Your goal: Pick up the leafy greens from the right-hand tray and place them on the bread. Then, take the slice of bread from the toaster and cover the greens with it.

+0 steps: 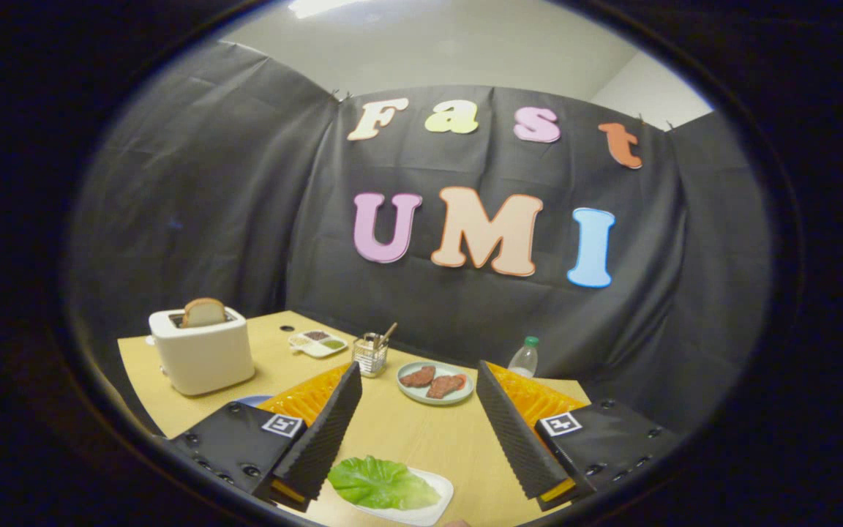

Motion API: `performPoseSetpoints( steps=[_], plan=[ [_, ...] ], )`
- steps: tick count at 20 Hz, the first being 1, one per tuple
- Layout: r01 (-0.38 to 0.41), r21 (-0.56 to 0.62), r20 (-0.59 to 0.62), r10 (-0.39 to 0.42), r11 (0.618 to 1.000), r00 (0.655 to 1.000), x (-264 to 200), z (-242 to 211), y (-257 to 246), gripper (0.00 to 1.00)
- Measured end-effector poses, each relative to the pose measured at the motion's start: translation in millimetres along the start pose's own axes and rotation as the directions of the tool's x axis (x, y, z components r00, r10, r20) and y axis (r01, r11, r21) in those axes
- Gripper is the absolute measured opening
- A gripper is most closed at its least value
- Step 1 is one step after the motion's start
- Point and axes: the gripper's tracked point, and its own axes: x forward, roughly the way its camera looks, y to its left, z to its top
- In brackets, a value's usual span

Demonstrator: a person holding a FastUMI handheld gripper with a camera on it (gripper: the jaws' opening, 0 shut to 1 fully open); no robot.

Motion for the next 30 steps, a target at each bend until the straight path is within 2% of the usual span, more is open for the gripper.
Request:
performPoseSetpoints(
  steps=[6, 15, 24, 30],
  plan=[
    [-0.125, -0.082, -0.096, 0.117, 0.989, 0.988, 20, -35, 6, 1.0],
    [-0.302, -0.191, -0.272, 0.245, 0.934, 0.931, 35, -114, 11, 1.0],
    [-0.464, -0.163, -0.445, 0.354, 0.871, 0.822, 35, -193, 24, 1.0],
    [-0.51, -0.108, -0.548, 0.377, 0.854, 0.747, 30, -245, 29, 1.0]
  ],
)
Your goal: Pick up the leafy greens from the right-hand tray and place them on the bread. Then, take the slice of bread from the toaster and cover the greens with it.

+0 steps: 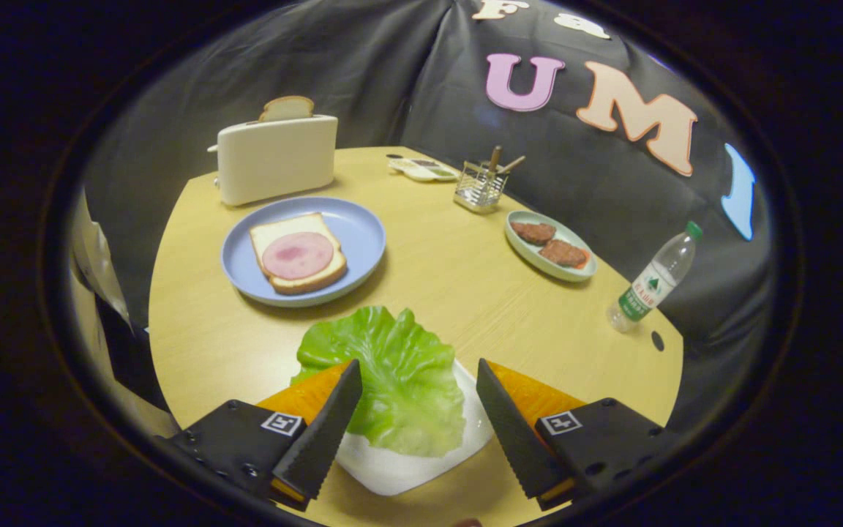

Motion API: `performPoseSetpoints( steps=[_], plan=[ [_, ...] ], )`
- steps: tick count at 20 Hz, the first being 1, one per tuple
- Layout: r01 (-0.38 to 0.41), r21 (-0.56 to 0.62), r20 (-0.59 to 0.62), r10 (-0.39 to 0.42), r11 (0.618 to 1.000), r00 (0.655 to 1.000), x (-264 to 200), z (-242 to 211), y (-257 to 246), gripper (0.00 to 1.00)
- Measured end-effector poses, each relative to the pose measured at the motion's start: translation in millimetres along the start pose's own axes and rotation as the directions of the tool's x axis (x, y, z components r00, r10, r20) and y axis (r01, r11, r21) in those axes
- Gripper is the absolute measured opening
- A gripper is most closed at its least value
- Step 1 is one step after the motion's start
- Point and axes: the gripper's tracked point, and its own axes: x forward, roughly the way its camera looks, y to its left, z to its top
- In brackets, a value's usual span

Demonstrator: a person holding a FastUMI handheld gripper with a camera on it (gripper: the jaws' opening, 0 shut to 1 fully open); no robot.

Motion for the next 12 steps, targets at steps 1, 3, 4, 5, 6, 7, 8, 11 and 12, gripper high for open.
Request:
performPoseSetpoints(
  steps=[1, 3, 4, 5, 6, 7, 8, 11, 12],
  plan=[
    [-0.003, 0.006, -0.01, 0.004, 1.0, 1.0, 4, -3, 1, 1.0],
    [-0.017, 0.03, -0.025, 0.017, 0.999, 1.0, 10, -8, 3, 1.0],
    [-0.023, 0.037, -0.031, 0.024, 0.999, 0.999, 12, -9, 4, 1.0],
    [-0.028, 0.04, -0.036, 0.029, 0.999, 0.999, 15, -11, 5, 1.0],
    [-0.032, 0.041, -0.045, 0.034, 0.999, 0.998, 17, -13, 6, 1.0],
    [-0.036, 0.043, -0.053, 0.039, 0.998, 0.998, 19, -15, 6, 1.0],
    [-0.045, 0.052, -0.051, 0.048, 0.998, 0.998, 18, -15, 8, 1.0],
    [-0.061, 0.077, -0.061, 0.066, 0.995, 0.996, 21, -18, 9, 1.0],
    [-0.065, 0.092, -0.066, 0.071, 0.994, 0.995, 21, -18, 9, 1.0]
  ],
)
